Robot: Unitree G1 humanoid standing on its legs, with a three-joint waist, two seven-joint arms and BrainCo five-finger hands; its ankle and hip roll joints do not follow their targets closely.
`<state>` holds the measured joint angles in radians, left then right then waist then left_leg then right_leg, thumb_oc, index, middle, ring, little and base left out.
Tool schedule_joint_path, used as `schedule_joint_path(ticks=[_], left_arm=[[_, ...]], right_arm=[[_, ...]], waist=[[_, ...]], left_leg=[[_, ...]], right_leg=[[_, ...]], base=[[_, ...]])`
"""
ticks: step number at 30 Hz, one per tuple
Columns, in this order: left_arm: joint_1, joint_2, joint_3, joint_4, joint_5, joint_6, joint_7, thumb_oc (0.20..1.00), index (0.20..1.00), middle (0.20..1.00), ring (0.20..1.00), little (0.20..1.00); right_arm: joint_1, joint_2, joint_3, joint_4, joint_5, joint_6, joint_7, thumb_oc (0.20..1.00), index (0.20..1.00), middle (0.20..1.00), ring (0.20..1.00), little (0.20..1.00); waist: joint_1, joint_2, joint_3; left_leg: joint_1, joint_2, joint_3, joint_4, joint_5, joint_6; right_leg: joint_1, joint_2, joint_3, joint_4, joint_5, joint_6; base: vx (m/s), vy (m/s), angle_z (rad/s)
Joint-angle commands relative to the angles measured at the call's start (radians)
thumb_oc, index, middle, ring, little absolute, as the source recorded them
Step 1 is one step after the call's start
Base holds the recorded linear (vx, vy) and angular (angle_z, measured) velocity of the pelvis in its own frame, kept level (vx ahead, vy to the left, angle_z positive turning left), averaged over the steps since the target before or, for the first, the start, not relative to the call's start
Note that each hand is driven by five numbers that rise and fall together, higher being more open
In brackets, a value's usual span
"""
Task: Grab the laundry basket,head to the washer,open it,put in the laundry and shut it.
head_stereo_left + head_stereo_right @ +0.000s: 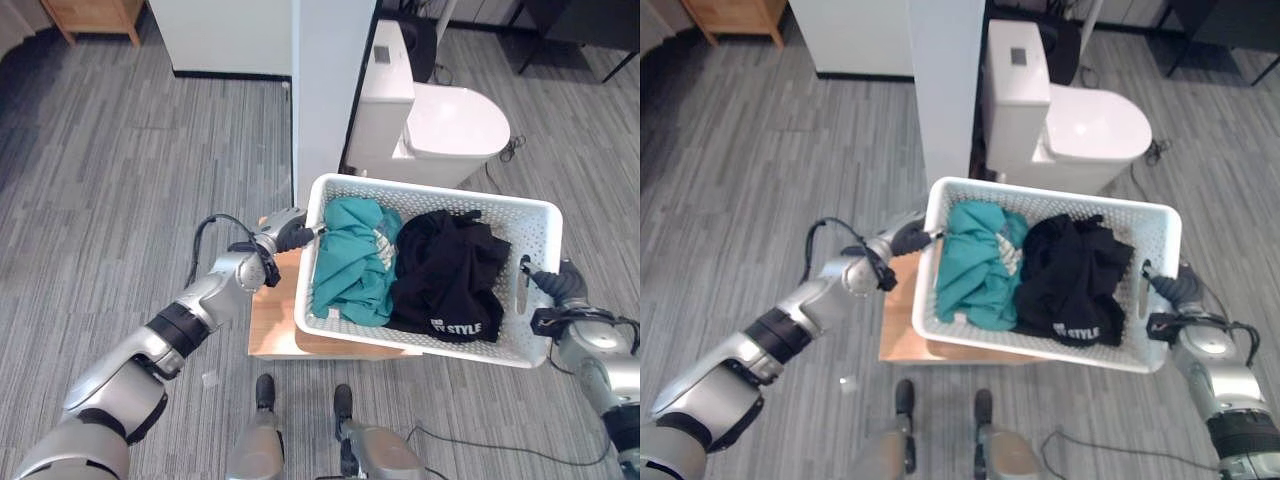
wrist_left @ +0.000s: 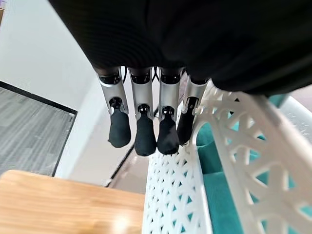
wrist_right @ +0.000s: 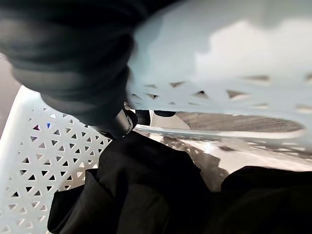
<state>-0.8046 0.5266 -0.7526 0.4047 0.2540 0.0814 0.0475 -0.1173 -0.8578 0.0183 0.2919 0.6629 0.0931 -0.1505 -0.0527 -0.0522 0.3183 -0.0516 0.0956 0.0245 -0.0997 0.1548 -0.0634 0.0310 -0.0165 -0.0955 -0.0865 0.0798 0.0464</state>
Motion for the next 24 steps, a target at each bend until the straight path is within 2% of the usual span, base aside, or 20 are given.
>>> schedule_joint_path(ticks=[1, 2, 3, 4, 5, 7, 8, 9, 12, 14, 15, 17, 18, 19, 21, 22, 24], left_arm=[[-0.1, -0.103, -0.017, 0.107, -0.001, -0.09, 0.021, 0.2, 0.2, 0.2, 0.2, 0.2], [-0.109, -0.095, -0.017, 0.106, -0.012, -0.089, 0.026, 0.2, 0.2, 0.2, 0.2, 0.2], [-0.102, -0.079, -0.01, 0.101, -0.02, -0.088, 0.027, 0.2, 0.2, 0.2, 0.2, 0.2], [-0.084, -0.052, 0.014, 0.093, -0.033, -0.087, 0.033, 0.2, 0.2, 0.2, 0.2, 0.2], [-0.071, -0.048, 0.03, 0.093, -0.043, -0.088, 0.03, 0.2, 0.2, 0.2, 0.2, 0.2], [-0.063, -0.044, 0.049, 0.096, -0.06, -0.09, 0.029, 0.2, 0.2, 0.2, 0.2, 0.2], [-0.063, -0.051, 0.054, 0.099, -0.074, -0.091, 0.023, 0.2, 0.2, 0.2, 0.2, 0.2], [-0.063, -0.051, 0.054, 0.1, -0.074, -0.091, 0.023, 0.2, 0.2, 0.2, 0.2, 0.2], [-0.086, -0.047, 0.051, 0.14, -0.084, -0.091, 0.033, 0.2, 0.2, 0.2, 0.2, 0.2], [-0.096, -0.05, 0.046, 0.161, -0.08, -0.087, 0.031, 0.2, 0.2, 0.2, 0.2, 0.2], [-0.08, -0.045, 0.05, 0.158, -0.08, -0.083, 0.026, 0.2, 0.2, 0.2, 0.2, 0.2], [-0.07, -0.036, 0.044, 0.161, -0.077, -0.076, 0.027, 0.2, 0.2, 0.2, 0.2, 0.2], [-0.071, -0.035, 0.045, 0.161, -0.077, -0.076, 0.027, 0.2, 0.2, 0.2, 0.2, 0.2], [-0.063, -0.025, 0.039, 0.16, -0.082, -0.069, 0.026, 0.2, 0.2, 0.2, 0.2, 0.2], [-0.042, -0.001, 0.043, 0.158, -0.101, -0.057, 0.019, 0.2, 0.2, 0.2, 0.2, 0.2], [-0.041, 0.0, 0.044, 0.158, -0.101, -0.057, 0.018, 0.2, 0.2, 0.2, 0.2, 0.2], [-0.023, 0.027, 0.058, 0.155, -0.121, -0.052, 0.014, 0.2, 0.2, 0.2, 0.2, 0.2]], right_arm=[[-0.013, -0.082, 0.013, -0.171, 0.129, -0.087, 0.181, 0.2, 0.2, 0.2, 0.2, 0.2], [-0.051, -0.091, 0.033, -0.165, 0.145, -0.085, 0.185, 0.2, 0.2, 0.2, 0.2, 0.2], [-0.08, -0.092, 0.057, -0.157, 0.15, -0.078, 0.193, 0.2, 0.2, 0.2, 0.2, 0.2], [-0.109, -0.082, 0.082, -0.146, 0.155, -0.067, 0.199, 0.2, 0.2, 0.2, 0.2, 0.2], [-0.127, -0.073, 0.096, -0.141, 0.151, -0.059, 0.2, 0.2, 0.2, 0.2, 0.2, 0.2], [-0.152, -0.054, 0.109, -0.133, 0.14, -0.046, 0.2, 0.2, 0.2, 0.2, 0.2, 0.2], [-0.166, -0.046, 0.106, -0.128, 0.138, -0.048, 0.192, 0.2, 0.2, 0.2, 0.2, 0.2], [-0.167, -0.046, 0.107, -0.128, 0.138, -0.048, 0.192, 0.2, 0.2, 0.2, 0.2, 0.2], [-0.184, 0.0, 0.101, -0.102, 0.129, -0.036, 0.174, 0.2, 0.2, 0.2, 0.2, 0.2], [-0.167, 0.022, 0.087, -0.106, 0.122, -0.032, 0.174, 0.2, 0.2, 0.2, 0.2, 0.2], [-0.157, 0.04, 0.071, -0.095, 0.108, -0.028, 0.17, 0.2, 0.2, 0.2, 0.2, 0.2], [-0.163, 0.051, 0.072, -0.077, 0.106, -0.038, 0.165, 0.2, 0.2, 0.2, 0.2, 0.2], [-0.165, 0.052, 0.073, -0.076, 0.106, -0.038, 0.165, 0.2, 0.2, 0.2, 0.2, 0.2], [-0.17, 0.05, 0.075, -0.059, 0.104, -0.038, 0.162, 0.2, 0.2, 0.2, 0.2, 0.2], [-0.192, 0.053, 0.098, -0.03, 0.095, -0.035, 0.168, 0.2, 0.2, 0.2, 0.2, 0.2], [-0.194, 0.053, 0.1, -0.028, 0.095, -0.035, 0.168, 0.2, 0.2, 0.2, 0.2, 0.2], [-0.236, 0.068, 0.132, 0.019, 0.093, -0.033, 0.167, 0.2, 0.2, 0.2, 0.2, 0.2]], waist=[[0.014, -0.021, -0.141], [0.015, -0.024, -0.139], [0.015, -0.021, -0.143], [0.015, -0.013, -0.154], [0.015, -0.002, -0.159], [0.01, 0.012, -0.16], [0.004, 0.018, -0.159], [0.009, 0.018, -0.158], [0.012, 0.024, -0.157], [0.012, 0.021, -0.154], [0.015, 0.029, -0.138], [0.025, 0.04, -0.117], [0.023, 0.037, -0.117], [0.031, 0.044, -0.115], [0.043, 0.046, -0.134], [0.045, 0.045, -0.133], [0.084, 0.046, -0.166]], left_leg=[[0.018, 0.05, -0.102, 0.169, -0.196, -0.039], [0.024, 0.013, -0.175, 0.251, -0.221, -0.034], [0.031, -0.004, -0.223, 0.3, -0.246, -0.029], [0.07, -0.032, -0.298, 0.326, -0.295, -0.015], [0.101, -0.035, -0.306, 0.315, -0.322, -0.007], [0.143, -0.046, -0.278, 0.284, -0.373, 0.012], [0.15, -0.052, -0.246, 0.275, -0.378, 0.016], [0.152, -0.052, -0.24, 0.274, -0.378, 0.016], [0.18, -0.093, -0.172, 0.189, -0.373, 0.051], [0.183, -0.119, -0.142, 0.155, -0.363, 0.067], [0.181, -0.123, -0.112, 0.141, -0.349, 0.084], [0.17, -0.117, -0.084, 0.145, -0.334, 0.091], [0.168, -0.121, -0.085, 0.144, -0.331, 0.091], [0.157, -0.119, -0.077, 0.15, -0.321, 0.098], [0.13, -0.118, -0.054, 0.144, -0.293, 0.114], [0.133, -0.119, -0.051, 0.142, -0.294, 0.114], [0.104, -0.121, -0.009, 0.133, -0.262, 0.127]], right_leg=[[-0.041, -0.055, -0.041, 0.083, -0.11, 0.051], [-0.066, -0.069, -0.013, 0.081, -0.078, 0.063], [-0.08, -0.068, 0.02, 0.078, -0.062, 0.07], [-0.11, -0.061, 0.086, 0.083, -0.039, 0.078], [-0.126, -0.051, 0.131, 0.091, -0.03, 0.081], [-0.16, -0.051, 0.187, 0.104, -0.001, 0.105], [-0.173, -0.061, 0.202, 0.104, 0.019, 0.122], [-0.174, -0.059, 0.208, 0.104, 0.02, 0.123], [-0.229, -0.098, 0.247, 0.069, 0.092, 0.185], [-0.245, -0.123, 0.24, 0.047, 0.109, 0.2], [-0.258, -0.139, 0.172, 0.071, 0.089, 0.196], [-0.234, -0.157, 0.063, 0.153, 0.031, 0.171], [-0.236, -0.16, 0.063, 0.154, 0.031, 0.171], [-0.211, -0.167, 0.009, 0.205, -0.001, 0.154], [-0.173, -0.167, -0.037, 0.307, -0.054, 0.127], [-0.175, -0.167, -0.033, 0.314, -0.058, 0.127], [-0.112, -0.163, -0.063, 0.396, -0.116, 0.113]], base=[[-0.22, 0.166, -0.15], [-0.2, 0.184, -0.24], [-0.27, 0.332, -1.11], [-0.16, 0.316, -1.56], [-0.18, 0.37, -1.87], [-0.2, 0.321, -1.17], [-0.15, 0.218, -1.16], [-0.22, 0.255, -1.29], [-0.31, 0.302, -0.96], [-0.34, 0.256, -0.94], [-0.37, 0.179, -0.84], [-0.31, 0.094, -0.71], [-0.24, 0.053, -0.73], [-0.21, 0.039, -0.68], [-0.25, 0.051, -0.5], [-0.18, 0.035, -0.4], [-0.21, -0.04, -0.93]])
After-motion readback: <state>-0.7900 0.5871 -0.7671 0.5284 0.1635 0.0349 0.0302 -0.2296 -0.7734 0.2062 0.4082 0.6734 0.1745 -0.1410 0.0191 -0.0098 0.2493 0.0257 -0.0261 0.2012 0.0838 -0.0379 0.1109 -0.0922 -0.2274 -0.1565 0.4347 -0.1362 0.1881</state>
